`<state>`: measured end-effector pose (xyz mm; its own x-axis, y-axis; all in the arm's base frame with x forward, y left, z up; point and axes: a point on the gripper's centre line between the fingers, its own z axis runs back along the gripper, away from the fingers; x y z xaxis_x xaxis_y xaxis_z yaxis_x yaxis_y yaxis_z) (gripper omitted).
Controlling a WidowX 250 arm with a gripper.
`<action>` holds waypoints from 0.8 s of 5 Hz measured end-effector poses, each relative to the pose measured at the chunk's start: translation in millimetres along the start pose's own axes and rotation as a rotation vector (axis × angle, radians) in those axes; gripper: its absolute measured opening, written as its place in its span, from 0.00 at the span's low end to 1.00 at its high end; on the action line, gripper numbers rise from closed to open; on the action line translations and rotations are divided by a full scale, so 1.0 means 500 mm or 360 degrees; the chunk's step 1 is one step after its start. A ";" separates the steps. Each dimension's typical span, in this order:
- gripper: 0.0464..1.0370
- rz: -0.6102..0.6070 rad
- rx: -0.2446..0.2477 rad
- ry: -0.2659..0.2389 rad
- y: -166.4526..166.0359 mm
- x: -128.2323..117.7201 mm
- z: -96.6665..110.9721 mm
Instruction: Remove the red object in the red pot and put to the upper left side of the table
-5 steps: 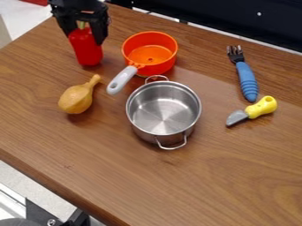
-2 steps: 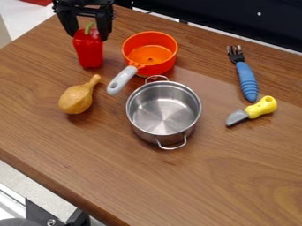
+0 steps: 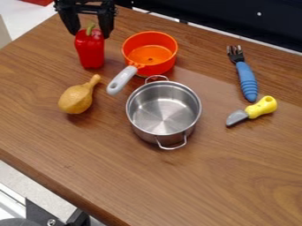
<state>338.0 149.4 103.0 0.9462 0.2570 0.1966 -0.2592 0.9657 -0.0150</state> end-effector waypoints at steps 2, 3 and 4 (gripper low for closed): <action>0.96 0.0038 -0.0069 -0.0123 -0.022 0.032 0.056; 0.96 0.0109 -0.0051 -0.0206 -0.031 0.069 0.096; 0.96 0.0158 -0.0033 -0.0164 -0.046 0.097 0.077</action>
<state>382.3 138.2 150.4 0.8908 0.3475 0.2926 -0.3457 0.9364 -0.0597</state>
